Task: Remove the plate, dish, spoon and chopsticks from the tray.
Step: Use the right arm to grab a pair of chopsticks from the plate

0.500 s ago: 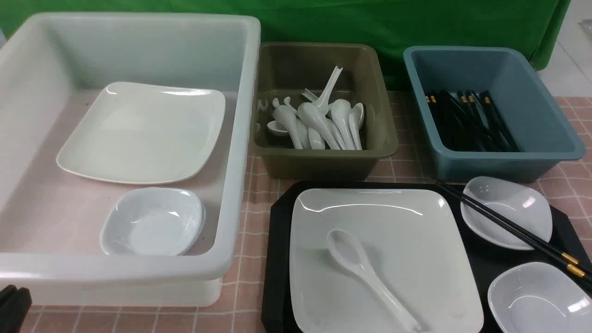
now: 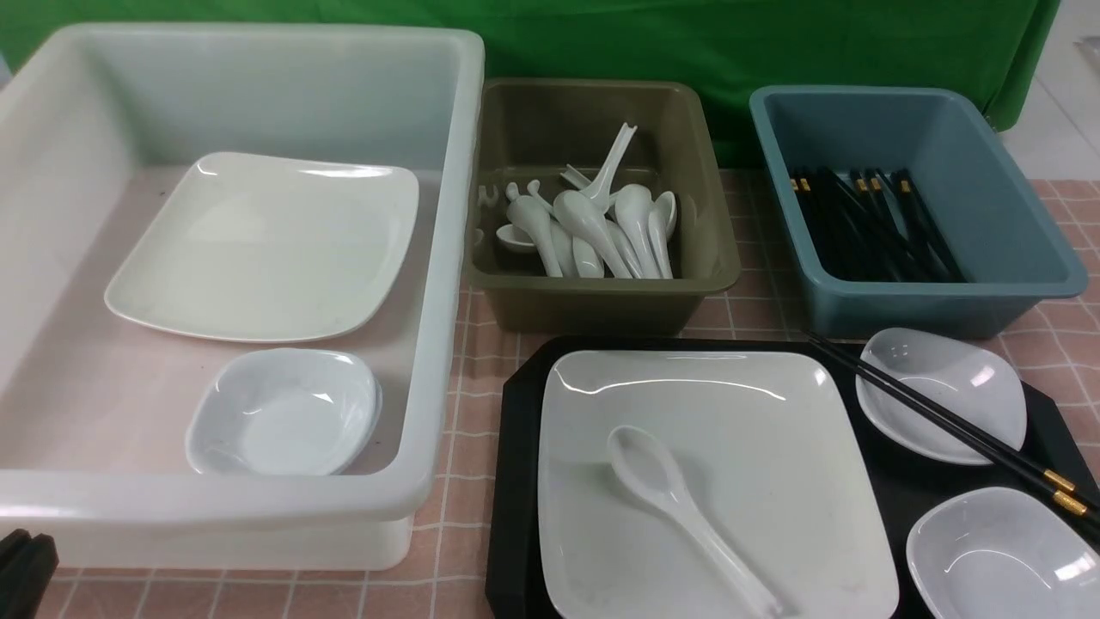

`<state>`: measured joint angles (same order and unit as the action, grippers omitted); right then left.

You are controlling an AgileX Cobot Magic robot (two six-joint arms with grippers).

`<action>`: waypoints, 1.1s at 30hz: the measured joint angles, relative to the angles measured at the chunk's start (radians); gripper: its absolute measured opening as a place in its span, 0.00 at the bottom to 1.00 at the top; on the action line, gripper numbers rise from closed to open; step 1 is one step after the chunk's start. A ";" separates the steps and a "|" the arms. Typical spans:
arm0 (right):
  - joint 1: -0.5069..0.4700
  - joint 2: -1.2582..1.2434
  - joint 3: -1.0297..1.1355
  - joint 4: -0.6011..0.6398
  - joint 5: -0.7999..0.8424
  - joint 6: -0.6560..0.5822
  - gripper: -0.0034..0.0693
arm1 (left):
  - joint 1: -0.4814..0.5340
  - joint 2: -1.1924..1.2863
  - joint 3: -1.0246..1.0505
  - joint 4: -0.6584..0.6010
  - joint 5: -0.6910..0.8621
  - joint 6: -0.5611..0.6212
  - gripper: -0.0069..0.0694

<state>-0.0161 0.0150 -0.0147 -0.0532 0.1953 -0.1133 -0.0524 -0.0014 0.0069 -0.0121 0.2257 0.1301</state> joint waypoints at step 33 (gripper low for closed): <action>0.000 0.000 0.011 0.354 -0.399 0.611 0.38 | 0.000 0.069 -0.412 -0.139 -0.311 -0.549 0.12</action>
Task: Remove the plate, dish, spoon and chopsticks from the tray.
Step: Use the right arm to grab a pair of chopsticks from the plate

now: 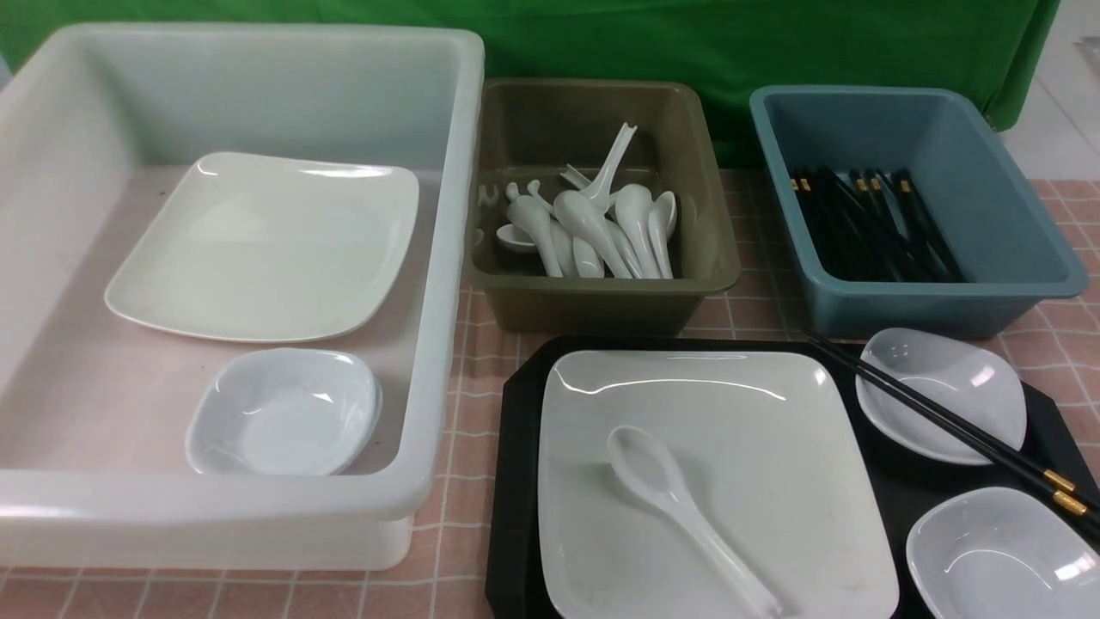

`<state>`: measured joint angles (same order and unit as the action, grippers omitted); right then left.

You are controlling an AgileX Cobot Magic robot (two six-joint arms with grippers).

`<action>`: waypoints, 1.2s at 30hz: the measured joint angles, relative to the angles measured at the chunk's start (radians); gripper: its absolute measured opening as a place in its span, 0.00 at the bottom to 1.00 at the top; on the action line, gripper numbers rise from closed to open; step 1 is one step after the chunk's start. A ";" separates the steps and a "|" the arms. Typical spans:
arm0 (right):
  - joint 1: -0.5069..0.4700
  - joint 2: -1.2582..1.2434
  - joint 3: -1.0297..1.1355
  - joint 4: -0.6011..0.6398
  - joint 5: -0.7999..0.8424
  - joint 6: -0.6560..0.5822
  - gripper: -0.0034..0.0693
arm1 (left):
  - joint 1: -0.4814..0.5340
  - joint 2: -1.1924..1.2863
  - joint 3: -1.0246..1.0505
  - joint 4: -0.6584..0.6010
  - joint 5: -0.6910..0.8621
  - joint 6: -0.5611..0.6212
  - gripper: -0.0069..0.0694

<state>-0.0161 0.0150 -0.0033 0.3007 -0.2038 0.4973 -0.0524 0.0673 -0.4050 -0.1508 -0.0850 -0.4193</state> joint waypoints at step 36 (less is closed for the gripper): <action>0.141 1.396 -1.194 -0.390 1.237 -0.718 0.11 | -0.617 1.379 -0.818 -0.386 0.895 0.789 0.12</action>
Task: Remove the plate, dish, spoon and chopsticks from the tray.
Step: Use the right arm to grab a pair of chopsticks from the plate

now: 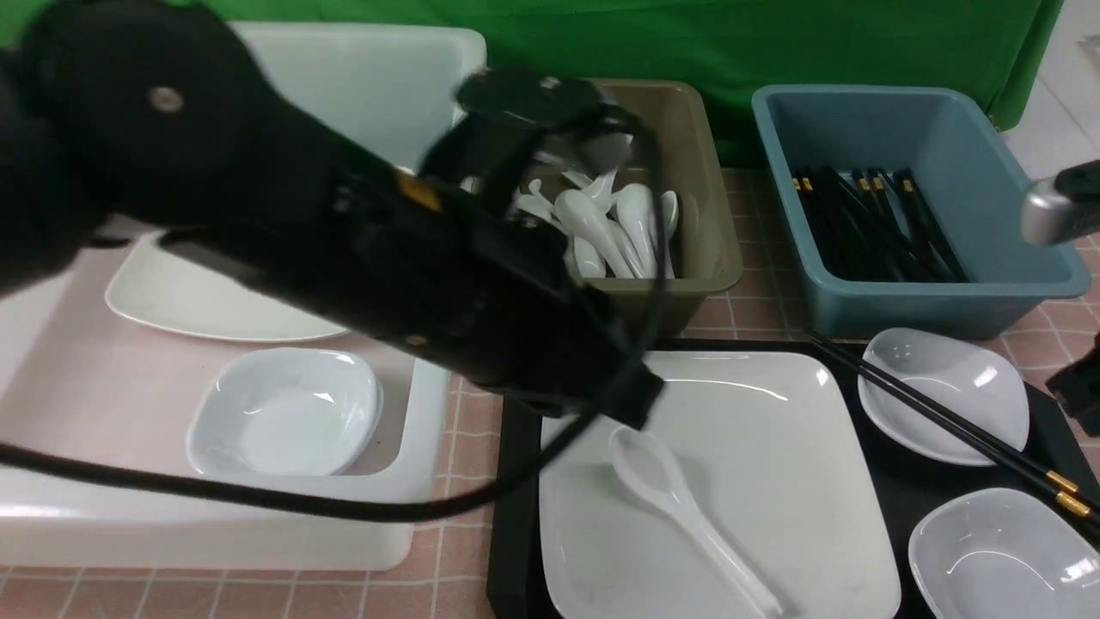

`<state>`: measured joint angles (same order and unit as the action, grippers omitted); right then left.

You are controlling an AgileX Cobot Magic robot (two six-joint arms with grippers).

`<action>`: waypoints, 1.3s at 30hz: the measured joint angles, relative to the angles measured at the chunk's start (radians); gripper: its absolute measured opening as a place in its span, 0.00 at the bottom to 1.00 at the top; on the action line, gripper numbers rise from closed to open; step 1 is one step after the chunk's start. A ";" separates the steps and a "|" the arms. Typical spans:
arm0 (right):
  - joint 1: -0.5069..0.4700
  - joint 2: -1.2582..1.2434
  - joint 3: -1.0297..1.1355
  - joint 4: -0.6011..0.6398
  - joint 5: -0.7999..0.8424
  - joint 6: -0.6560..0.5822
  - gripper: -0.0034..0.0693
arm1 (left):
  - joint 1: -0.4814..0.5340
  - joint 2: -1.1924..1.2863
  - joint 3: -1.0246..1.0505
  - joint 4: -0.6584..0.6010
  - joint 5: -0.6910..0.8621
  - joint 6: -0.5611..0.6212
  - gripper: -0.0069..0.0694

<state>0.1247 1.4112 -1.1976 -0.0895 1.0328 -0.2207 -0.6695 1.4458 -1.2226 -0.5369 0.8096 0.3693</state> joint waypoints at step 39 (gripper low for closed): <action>-0.031 0.496 -0.031 0.003 -0.418 -0.124 0.55 | -0.092 0.213 -0.148 0.093 -0.323 0.017 0.12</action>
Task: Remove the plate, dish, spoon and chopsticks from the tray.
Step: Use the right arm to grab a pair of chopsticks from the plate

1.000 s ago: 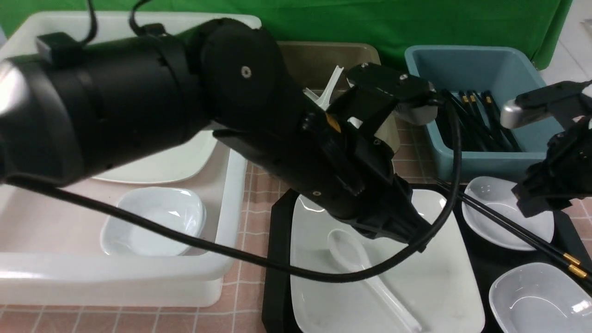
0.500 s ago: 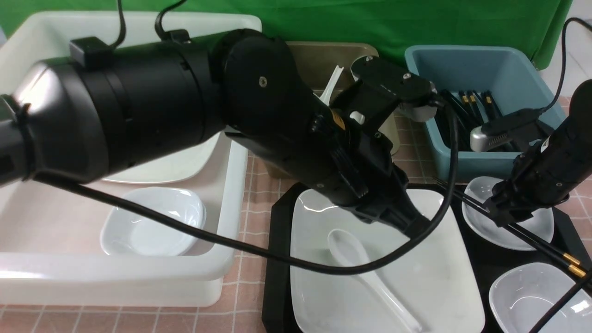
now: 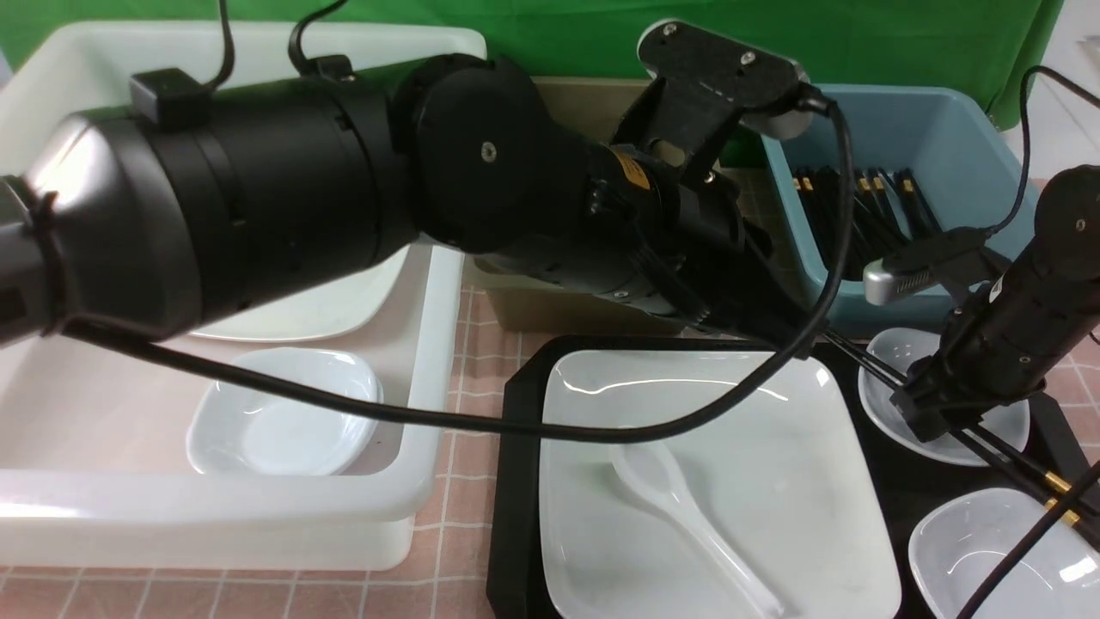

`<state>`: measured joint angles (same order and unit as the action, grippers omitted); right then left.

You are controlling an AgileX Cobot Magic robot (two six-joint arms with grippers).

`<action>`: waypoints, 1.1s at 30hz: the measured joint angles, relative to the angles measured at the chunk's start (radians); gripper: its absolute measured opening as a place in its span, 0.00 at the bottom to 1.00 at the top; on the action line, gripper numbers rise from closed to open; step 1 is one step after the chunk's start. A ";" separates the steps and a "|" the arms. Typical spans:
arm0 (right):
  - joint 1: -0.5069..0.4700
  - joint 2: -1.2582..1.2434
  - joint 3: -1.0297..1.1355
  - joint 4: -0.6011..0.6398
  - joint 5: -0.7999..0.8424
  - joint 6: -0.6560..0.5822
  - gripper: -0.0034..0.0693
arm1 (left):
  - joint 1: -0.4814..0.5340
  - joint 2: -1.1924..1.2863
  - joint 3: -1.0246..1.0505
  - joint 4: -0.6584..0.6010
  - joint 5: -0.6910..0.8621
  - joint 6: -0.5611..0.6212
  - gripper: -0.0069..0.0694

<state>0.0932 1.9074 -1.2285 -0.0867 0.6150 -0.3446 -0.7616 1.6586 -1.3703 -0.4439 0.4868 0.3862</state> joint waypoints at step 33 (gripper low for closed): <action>0.059 -0.207 -0.343 0.324 0.298 -0.132 0.26 | 0.011 0.000 0.000 0.002 -0.173 -0.041 0.12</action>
<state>0.1524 1.7001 -1.5712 0.2372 0.9127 -0.4771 -0.7503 1.6586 -1.3703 -0.4417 0.3141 0.3450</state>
